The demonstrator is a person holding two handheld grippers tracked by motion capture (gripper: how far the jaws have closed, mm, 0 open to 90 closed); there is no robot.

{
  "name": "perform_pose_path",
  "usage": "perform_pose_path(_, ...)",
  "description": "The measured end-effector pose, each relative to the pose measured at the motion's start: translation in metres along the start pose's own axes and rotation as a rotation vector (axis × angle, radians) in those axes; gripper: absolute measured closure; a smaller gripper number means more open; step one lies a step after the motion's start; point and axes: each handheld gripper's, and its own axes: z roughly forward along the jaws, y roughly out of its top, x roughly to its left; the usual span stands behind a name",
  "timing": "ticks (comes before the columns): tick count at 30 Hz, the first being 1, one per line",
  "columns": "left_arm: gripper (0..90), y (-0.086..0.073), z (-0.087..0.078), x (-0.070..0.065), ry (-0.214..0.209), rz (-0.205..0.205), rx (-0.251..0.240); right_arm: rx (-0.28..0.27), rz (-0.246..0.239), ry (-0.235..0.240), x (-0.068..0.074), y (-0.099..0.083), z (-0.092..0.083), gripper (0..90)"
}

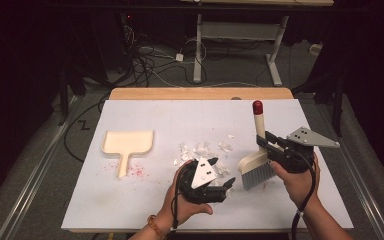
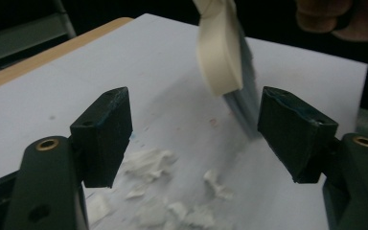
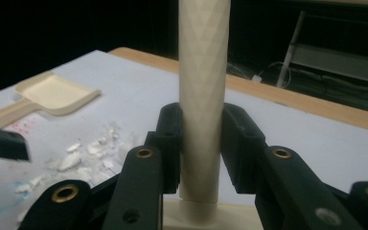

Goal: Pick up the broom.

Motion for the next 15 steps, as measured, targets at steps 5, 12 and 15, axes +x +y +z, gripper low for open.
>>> perform_pose_path(5,26.6,0.004,0.014,-0.006,-0.027,-0.009,-0.007,-0.007,-0.001,0.066,0.017,0.002,-0.002,71.8)
perform_pose_path(12,41.5,0.0,0.019,0.002,-0.086,-0.049,-0.03,-0.041,-0.076,0.098,0.045,0.003,-0.006,71.8)
perform_pose_path(15,50.1,-0.003,0.015,0.006,-0.111,-0.044,-0.049,-0.05,-0.102,0.103,0.053,0.004,-0.009,71.6)
